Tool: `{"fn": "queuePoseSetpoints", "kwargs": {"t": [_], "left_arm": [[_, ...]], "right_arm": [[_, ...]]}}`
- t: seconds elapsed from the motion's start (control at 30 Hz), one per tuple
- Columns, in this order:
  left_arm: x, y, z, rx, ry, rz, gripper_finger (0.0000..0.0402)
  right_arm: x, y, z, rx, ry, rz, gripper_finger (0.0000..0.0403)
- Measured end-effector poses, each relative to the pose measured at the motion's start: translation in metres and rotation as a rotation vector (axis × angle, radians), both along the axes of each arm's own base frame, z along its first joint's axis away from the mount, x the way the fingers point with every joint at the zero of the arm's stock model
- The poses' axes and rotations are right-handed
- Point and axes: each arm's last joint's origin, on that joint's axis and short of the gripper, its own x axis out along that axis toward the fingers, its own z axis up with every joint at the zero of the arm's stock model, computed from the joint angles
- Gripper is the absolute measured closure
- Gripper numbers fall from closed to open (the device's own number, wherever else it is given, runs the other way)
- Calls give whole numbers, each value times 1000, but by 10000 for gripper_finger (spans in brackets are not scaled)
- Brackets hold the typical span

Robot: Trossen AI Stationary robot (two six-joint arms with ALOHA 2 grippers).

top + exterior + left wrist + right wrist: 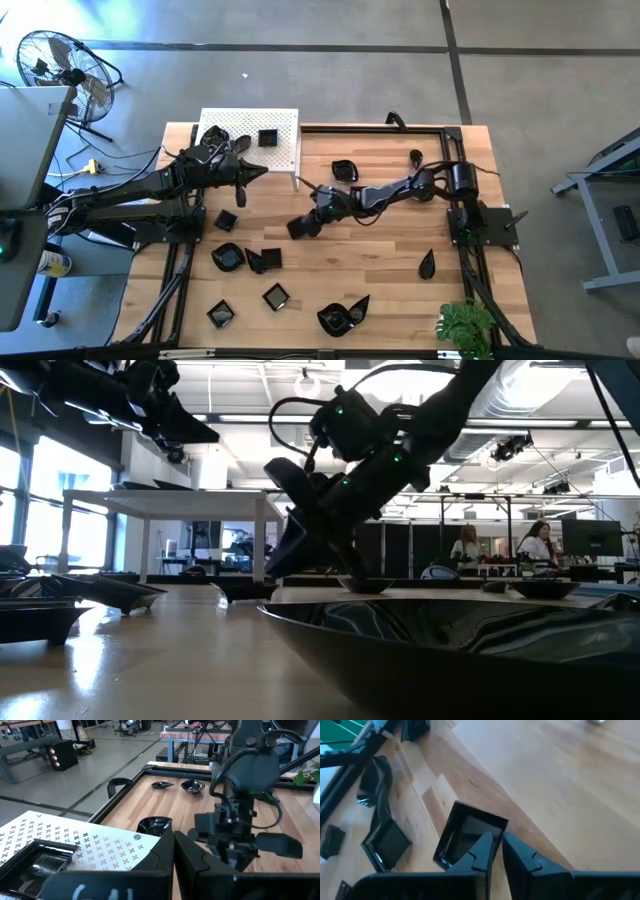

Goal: Pick & Place Mini shaped plates
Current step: Stack the black square plate on the top of the black square plate on the shelf

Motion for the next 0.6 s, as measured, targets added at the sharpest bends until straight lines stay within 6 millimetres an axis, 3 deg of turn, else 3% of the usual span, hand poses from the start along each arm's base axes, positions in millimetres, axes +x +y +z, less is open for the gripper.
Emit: {"fn": "queuePoseSetpoints", "kwargs": {"t": [0.3, 0.47, 0.6], "left_arm": [[0, 0, 0, -2, 1, 1, 401], [0, 0, -1, -18, 0, 2, 401], [0, 0, -2, -45, 7, 6, 401]], "right_arm": [[0, 0, 7, -49, -18, 30, 304], [-7, 0, 38, -194, -59, 141, 262], [-25, 2, 60, -333, -92, 248, 272]]}}
